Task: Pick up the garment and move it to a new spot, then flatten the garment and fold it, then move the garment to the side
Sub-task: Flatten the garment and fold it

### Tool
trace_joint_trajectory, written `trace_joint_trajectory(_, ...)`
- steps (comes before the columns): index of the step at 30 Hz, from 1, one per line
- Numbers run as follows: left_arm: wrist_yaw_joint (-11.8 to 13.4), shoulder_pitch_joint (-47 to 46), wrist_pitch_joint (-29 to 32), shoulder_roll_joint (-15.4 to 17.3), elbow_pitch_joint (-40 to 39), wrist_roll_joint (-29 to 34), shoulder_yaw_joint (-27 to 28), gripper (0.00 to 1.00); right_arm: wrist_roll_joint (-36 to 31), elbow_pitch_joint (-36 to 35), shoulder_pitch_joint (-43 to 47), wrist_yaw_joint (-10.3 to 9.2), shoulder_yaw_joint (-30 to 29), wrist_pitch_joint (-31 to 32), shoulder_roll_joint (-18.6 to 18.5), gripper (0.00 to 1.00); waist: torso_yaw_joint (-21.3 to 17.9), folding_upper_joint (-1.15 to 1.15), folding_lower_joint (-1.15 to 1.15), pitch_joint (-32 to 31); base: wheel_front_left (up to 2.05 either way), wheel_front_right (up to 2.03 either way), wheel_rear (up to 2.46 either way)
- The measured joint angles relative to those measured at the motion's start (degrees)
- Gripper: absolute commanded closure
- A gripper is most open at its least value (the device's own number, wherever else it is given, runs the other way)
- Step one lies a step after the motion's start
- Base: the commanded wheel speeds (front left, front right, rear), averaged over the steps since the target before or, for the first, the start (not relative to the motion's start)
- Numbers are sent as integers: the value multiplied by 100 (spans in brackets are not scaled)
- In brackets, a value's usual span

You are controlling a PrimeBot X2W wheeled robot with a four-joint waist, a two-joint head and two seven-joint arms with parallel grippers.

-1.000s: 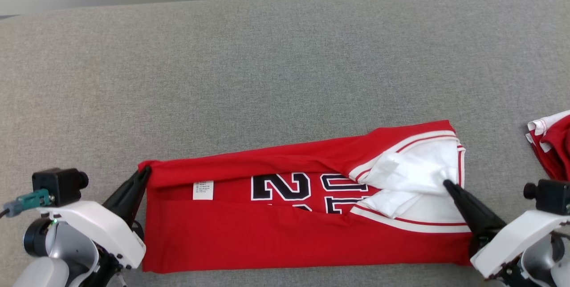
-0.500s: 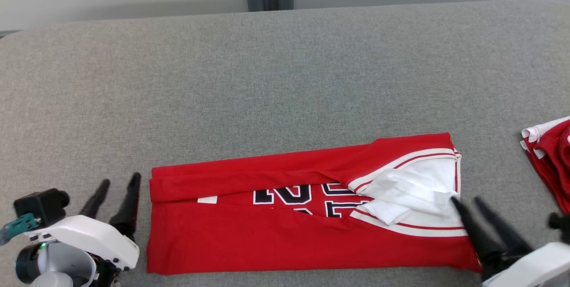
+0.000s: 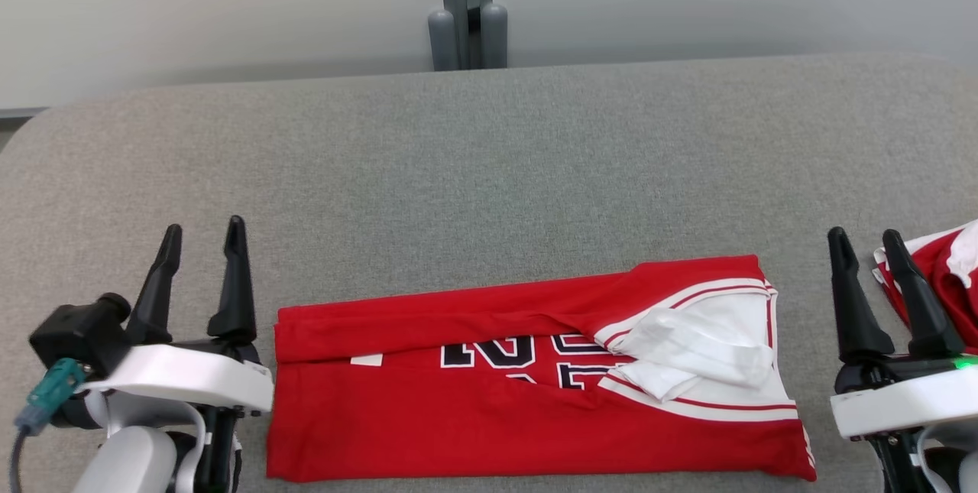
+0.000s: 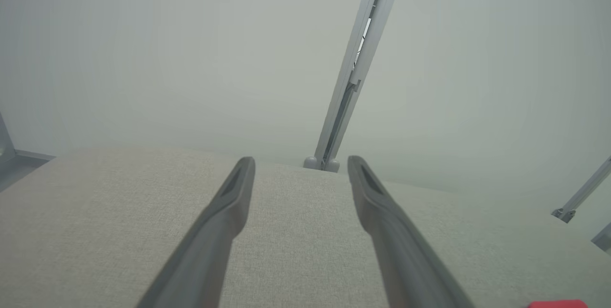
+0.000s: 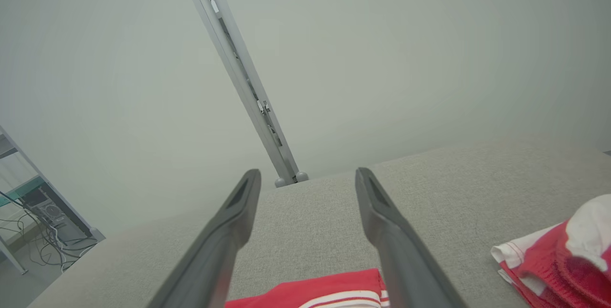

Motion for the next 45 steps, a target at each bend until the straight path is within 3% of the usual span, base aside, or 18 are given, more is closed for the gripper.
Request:
trace_joint_trajectory(7,141,66,-221,43,26,565,-280,0,-793,261,-85,1,254,-137,101,0,79,0,0,-283,0,0,0)
trace_joint_trajectory(17,42,657,-443,-99,337,854,-424,0,-1467,692,265,1,419,-330,196,0,251,0,0,-691,0,0,0)
trace_joint_trajectory(38,-220,653,-461,-202,708,1096,-344,0,-1405,847,623,1,401,-266,248,0,256,0,0,-802,0,0,0)
trace_joint_trajectory(45,-254,521,-461,-285,771,1206,-374,0,-1541,1480,488,1,198,-43,254,0,376,0,0,-746,0,0,0)
